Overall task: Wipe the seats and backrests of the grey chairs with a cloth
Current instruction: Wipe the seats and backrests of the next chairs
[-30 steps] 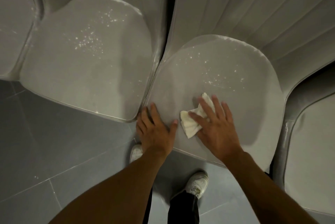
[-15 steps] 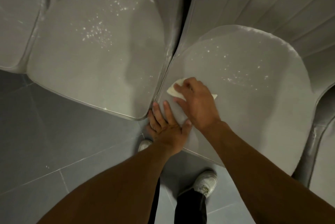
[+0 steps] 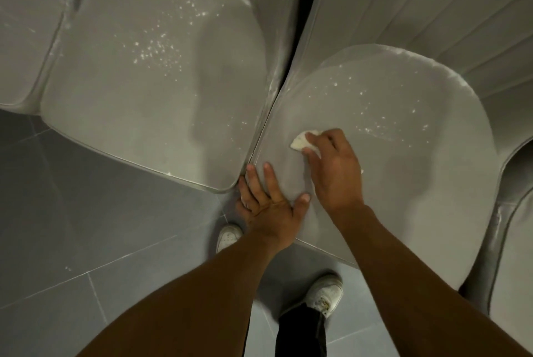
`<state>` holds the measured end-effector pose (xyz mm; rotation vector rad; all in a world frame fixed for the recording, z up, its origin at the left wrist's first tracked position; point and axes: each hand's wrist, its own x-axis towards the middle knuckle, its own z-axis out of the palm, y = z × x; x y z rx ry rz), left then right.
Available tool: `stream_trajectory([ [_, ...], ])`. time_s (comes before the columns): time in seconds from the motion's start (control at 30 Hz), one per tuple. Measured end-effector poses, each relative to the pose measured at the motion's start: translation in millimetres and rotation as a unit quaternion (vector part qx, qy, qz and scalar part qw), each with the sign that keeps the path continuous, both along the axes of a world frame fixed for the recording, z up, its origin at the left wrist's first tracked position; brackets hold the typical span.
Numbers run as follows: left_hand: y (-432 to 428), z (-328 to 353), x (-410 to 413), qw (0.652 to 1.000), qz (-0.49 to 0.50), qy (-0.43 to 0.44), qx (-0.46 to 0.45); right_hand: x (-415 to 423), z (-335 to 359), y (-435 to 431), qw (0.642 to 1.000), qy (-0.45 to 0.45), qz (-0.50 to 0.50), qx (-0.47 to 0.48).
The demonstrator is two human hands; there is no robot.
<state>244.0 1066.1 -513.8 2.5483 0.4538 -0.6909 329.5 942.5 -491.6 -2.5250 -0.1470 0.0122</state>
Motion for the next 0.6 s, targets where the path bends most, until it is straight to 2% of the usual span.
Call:
stream_trajectory([
  [0.03, -0.8, 0.0, -0.1, 1.000, 0.002, -0.016, 0.012, -1.1, 0.8, 8.7, 1.000, 0.010, -0.012, 0.011],
  [0.1, -1.9, -1.3, -1.8, 0.999, -0.002, -0.042, 0.029, -10.5, 3.3, 16.9, 0.999, 0.024, 0.029, 0.002],
  [0.17, -2.2, 1.0, -5.6, 0.998, -0.011, -0.050, 0.044, -24.1, 6.4, 7.6, 0.996, 0.029, 0.083, -0.010],
  [0.23, -2.2, 8.0, -6.2, 0.997, -0.016, -0.056, 0.056, -35.5, 8.2, -15.6, 0.996, 0.023, 0.081, -0.032],
  [0.3, -4.3, 19.8, -3.6, 0.996, -0.016, -0.049, 0.072, -49.9, 9.2, -44.0, 0.998, 0.027, 0.023, -0.054],
  [0.4, -6.7, 35.1, 3.9, 0.993, -0.029, -0.074, 0.085, -75.8, 14.7, -87.2, 0.990, 0.059, -0.119, -0.055],
  [0.5, -10.6, 41.2, 25.6, 0.984, -0.108, -0.121, 0.079, -87.8, 22.6, -119.0, 0.957, 0.083, -0.273, -0.043],
  [0.6, -25.3, 40.9, 55.8, 0.977, -0.196, -0.063, 0.046, -82.6, 27.6, -139.4, 0.922, 0.071, -0.380, -0.033],
])
